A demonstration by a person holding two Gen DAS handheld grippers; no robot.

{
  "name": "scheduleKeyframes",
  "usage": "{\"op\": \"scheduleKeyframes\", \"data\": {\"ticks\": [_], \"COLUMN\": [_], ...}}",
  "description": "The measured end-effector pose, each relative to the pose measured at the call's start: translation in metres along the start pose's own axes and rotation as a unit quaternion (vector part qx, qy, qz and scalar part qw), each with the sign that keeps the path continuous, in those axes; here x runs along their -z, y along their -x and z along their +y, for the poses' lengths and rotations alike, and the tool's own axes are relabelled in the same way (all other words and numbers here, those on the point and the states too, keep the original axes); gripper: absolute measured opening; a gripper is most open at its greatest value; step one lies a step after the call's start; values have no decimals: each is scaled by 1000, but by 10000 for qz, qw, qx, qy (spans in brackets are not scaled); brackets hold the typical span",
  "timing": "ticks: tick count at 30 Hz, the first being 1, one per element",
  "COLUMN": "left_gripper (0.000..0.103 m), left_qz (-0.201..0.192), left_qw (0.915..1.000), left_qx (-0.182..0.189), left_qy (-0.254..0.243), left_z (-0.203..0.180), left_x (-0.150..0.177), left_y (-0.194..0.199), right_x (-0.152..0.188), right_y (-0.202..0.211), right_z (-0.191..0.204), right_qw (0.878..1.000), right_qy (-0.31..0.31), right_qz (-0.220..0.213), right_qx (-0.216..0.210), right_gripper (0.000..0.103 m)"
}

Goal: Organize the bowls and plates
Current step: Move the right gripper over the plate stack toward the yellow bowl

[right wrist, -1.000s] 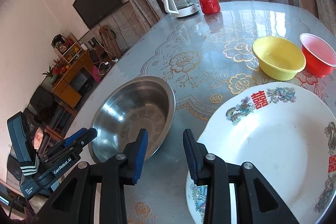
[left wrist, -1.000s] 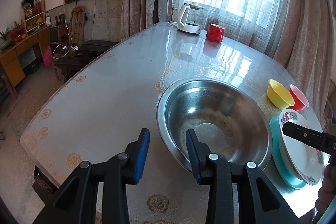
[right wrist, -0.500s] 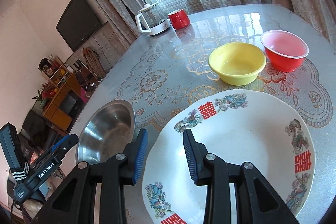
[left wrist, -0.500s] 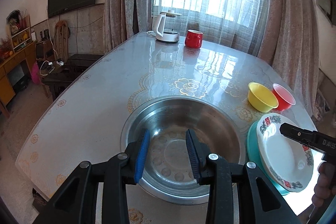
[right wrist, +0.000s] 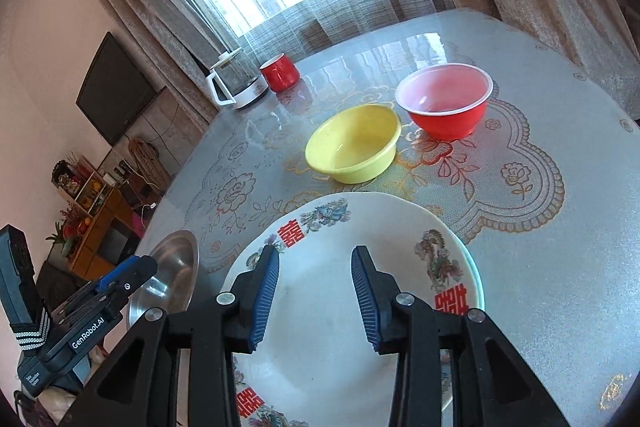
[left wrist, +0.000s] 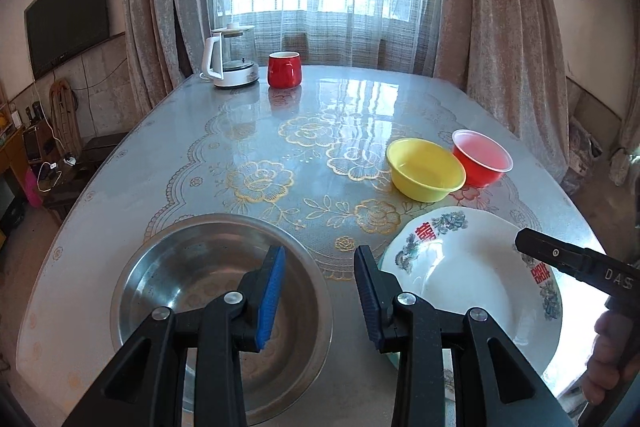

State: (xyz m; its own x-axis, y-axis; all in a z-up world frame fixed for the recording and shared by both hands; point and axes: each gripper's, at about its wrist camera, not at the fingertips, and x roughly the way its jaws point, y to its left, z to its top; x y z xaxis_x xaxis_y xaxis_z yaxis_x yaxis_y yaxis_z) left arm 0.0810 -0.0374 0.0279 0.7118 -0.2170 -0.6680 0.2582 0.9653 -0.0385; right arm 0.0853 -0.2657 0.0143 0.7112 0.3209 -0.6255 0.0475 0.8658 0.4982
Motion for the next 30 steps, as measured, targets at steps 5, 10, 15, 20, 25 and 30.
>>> {"op": "scheduleKeyframes", "data": {"ticks": [5, 10, 15, 20, 25, 30], "left_gripper": [37, 37, 37, 41, 43, 44], "left_qz": [299, 335, 134, 70, 226, 396], "left_qw": [9993, 9989, 9987, 9984, 9971, 9952], "left_qx": [211, 275, 437, 460, 681, 865], "left_qy": [-70, -165, -240, -312, -268, -226], "left_z": [-18, -32, -40, -45, -45, -44], "left_x": [-6, -8, -12, -15, -19, -22], "left_y": [-13, -18, -16, -19, -26, -35], "right_x": [3, 3, 2, 2, 0, -2], "right_y": [5, 13, 16, 12, 6, -2], "right_z": [-15, -24, -30, -30, -30, -31], "right_qw": [9998, 9996, 9994, 9995, 9995, 9994], "right_qy": [-155, -235, -318, -312, -300, -295], "right_qz": [18, -39, -54, -4, 55, 124], "right_qx": [111, 143, 121, 107, 123, 134], "right_gripper": [38, 38, 39, 39, 40, 40]}}
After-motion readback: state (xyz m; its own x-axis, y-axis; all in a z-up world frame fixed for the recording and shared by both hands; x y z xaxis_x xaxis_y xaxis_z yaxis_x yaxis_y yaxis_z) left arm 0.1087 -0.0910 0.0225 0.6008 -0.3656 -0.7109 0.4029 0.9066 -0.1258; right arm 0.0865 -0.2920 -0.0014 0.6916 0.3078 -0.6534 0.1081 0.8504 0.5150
